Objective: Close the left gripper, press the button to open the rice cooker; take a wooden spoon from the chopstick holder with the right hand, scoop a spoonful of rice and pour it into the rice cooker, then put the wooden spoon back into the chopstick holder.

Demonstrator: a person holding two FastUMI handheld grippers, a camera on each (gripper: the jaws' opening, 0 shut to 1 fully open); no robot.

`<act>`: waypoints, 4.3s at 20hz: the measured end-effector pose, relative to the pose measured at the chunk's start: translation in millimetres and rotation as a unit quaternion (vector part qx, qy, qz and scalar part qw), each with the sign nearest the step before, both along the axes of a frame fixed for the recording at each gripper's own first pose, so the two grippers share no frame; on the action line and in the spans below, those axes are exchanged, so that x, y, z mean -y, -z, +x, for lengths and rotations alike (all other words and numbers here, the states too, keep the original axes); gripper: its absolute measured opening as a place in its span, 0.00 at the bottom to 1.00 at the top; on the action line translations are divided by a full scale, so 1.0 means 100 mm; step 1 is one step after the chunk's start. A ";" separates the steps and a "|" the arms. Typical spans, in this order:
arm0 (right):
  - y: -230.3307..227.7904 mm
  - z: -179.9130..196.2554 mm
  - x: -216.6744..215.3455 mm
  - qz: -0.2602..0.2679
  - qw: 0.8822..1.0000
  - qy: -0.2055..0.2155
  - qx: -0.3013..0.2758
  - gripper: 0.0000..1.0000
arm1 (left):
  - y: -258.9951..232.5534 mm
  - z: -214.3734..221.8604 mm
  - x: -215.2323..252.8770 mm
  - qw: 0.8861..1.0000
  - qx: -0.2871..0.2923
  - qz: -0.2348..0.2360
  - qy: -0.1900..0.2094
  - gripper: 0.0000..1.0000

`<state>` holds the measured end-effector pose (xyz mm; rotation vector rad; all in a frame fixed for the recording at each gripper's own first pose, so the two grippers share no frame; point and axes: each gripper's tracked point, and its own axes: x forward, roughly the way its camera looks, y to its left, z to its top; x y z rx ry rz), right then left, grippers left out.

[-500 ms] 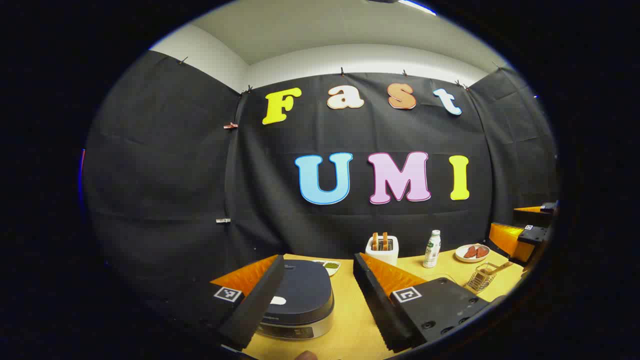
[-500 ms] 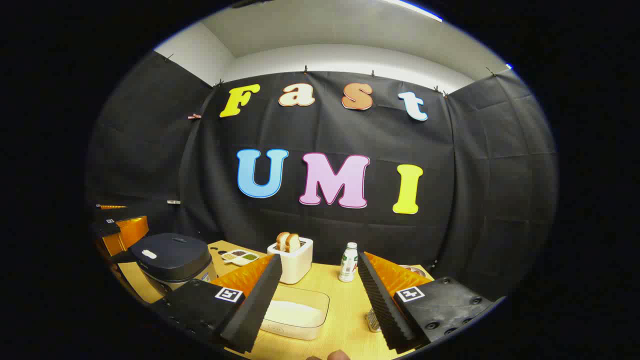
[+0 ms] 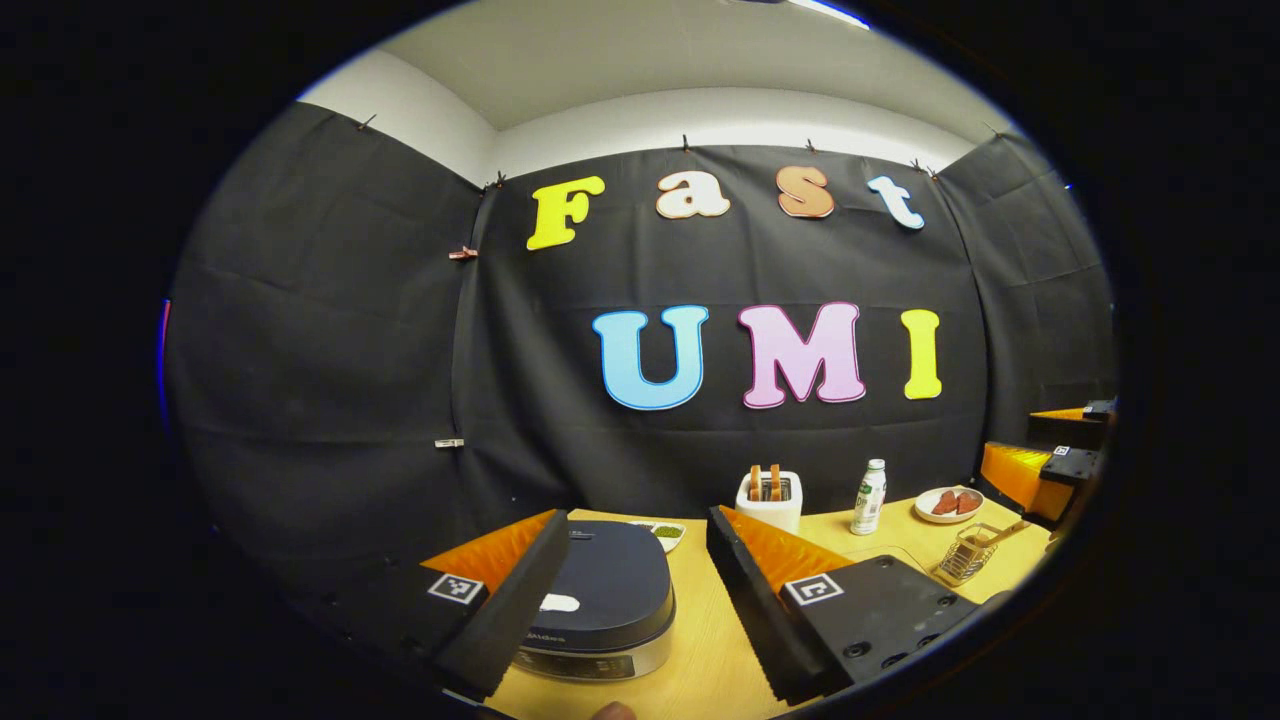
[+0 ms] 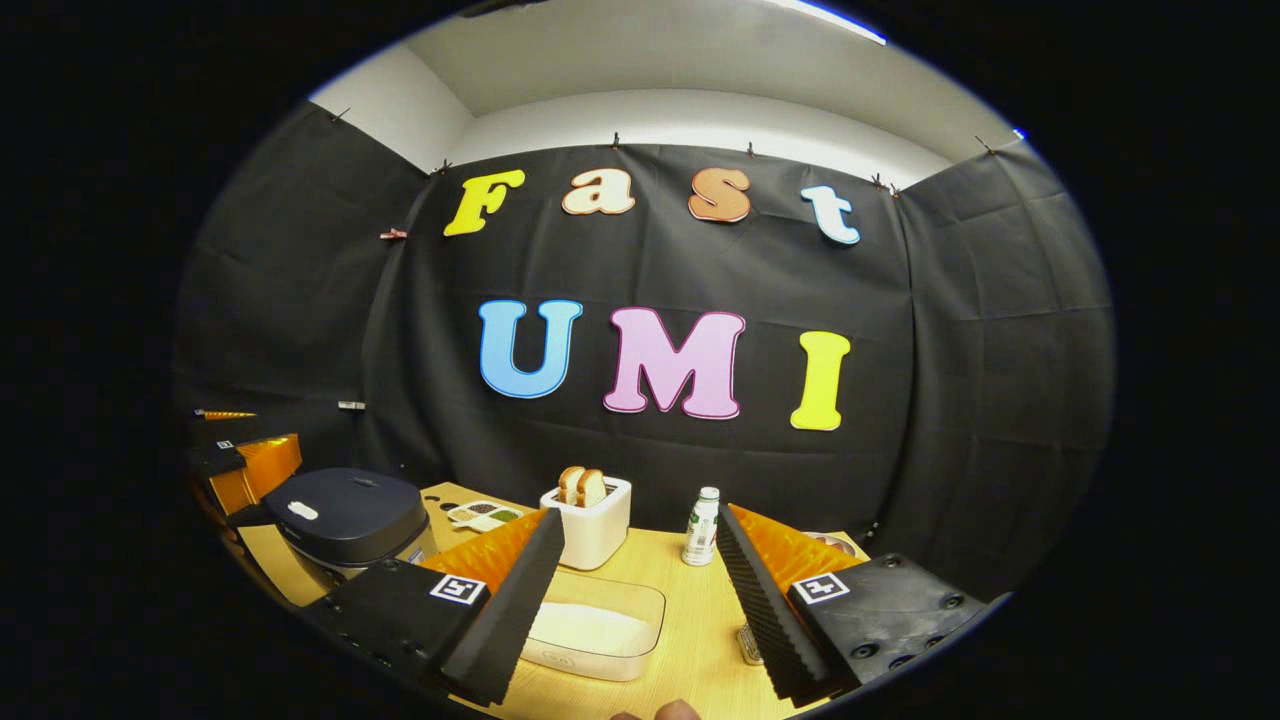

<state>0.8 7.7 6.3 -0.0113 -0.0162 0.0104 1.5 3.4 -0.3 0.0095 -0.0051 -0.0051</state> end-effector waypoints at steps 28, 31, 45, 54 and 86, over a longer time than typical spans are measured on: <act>0.04 0.01 -0.19 -0.011 1.000 -0.002 -0.006 0.95 | 0.94 0.46 -0.66 0.987 -0.153 -0.010 -0.049 0.06; 0.06 0.02 -0.23 -0.014 1.000 -0.001 -0.010 0.95 | 1.09 0.62 -0.75 0.985 -0.169 -0.009 -0.042 0.06; 0.05 0.01 -0.19 -0.016 1.000 0.007 -0.011 0.95 | 1.49 0.66 -0.74 0.974 -0.208 -0.078 -0.045 0.06; 0.08 -0.05 -0.04 -0.016 1.000 0.016 -0.015 0.95 | 0.96 0.68 -0.73 0.990 -0.126 -0.029 -0.057 0.06; 1.58 -0.19 1.60 0.070 0.972 0.179 -0.138 0.96 | -0.14 0.84 -0.26 0.999 -0.041 -0.015 -0.028 0.90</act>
